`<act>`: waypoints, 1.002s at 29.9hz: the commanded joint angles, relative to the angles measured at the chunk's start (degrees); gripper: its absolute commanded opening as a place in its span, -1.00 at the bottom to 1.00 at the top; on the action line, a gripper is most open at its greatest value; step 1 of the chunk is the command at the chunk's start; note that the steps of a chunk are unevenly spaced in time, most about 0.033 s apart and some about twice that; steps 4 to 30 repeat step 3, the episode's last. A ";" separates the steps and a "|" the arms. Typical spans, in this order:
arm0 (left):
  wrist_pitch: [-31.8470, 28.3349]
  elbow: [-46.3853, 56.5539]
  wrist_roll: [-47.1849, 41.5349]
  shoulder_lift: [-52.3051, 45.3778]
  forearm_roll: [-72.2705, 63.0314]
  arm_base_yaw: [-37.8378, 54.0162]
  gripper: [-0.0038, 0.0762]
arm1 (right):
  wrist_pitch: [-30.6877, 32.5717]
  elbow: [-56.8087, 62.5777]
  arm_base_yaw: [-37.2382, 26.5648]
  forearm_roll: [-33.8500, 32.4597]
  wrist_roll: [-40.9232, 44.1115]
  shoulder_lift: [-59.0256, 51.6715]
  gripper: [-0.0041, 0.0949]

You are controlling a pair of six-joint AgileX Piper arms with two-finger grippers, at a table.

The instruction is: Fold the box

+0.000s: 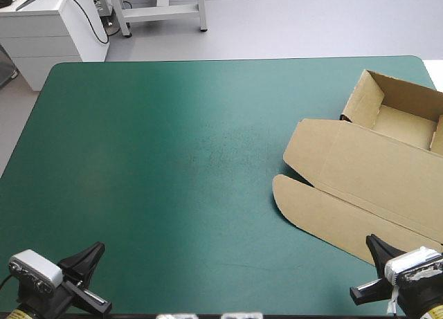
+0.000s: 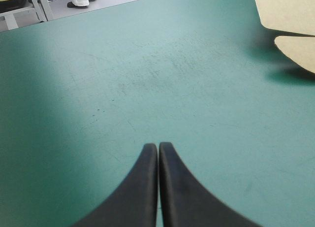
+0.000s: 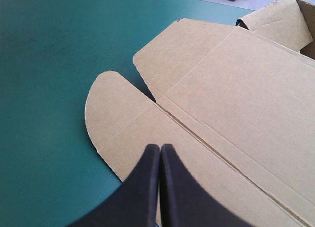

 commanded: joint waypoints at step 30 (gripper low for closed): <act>-4.07 -1.28 -0.06 0.75 -1.04 -0.18 -0.92 | -4.29 -1.23 0.05 0.23 -0.49 0.80 -0.96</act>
